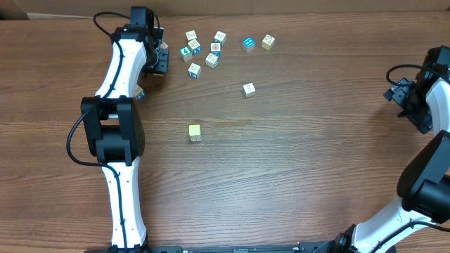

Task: Form a tower
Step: 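Close the left gripper on the acorn block and lift it, then carry the acorn block with the left gripper above the stack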

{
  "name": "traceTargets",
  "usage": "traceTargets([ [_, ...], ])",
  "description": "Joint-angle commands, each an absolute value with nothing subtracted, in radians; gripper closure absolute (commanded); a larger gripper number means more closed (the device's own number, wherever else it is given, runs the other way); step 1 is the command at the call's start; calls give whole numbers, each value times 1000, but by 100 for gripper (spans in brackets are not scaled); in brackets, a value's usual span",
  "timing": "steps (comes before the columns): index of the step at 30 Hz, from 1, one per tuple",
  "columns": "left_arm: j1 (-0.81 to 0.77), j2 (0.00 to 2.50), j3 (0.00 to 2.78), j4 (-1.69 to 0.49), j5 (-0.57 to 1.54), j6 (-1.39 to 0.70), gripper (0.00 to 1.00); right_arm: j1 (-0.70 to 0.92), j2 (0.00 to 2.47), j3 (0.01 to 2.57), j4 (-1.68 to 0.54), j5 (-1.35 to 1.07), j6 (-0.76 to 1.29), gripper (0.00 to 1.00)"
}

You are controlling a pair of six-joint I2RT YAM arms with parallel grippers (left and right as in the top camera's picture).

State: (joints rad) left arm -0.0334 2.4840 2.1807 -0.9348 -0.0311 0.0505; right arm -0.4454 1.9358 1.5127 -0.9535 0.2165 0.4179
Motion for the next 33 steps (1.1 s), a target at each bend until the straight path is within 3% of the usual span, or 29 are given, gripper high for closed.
traceTargets([
  [1, -40, 2378, 2176, -951, -34, -9, 72, -449, 1909, 1531, -949, 223, 414, 0],
  [5, -41, 2265, 2176, -984, -34, -31, 80, -449, 1909, 1531, -949, 223, 414, 0],
  [16, -97, 1958, 2176, -1267, -34, -194, 86, -449, 1909, 1531, -949, 223, 414, 0],
  [20, -132, 1856, 2176, -1355, -33, -302, 95, -449, 1909, 1531, -948, 223, 414, 0],
  [33, -266, 1768, 2169, -1597, 26, -474, 96, -449, 1909, 1531, -949, 223, 414, 0],
])
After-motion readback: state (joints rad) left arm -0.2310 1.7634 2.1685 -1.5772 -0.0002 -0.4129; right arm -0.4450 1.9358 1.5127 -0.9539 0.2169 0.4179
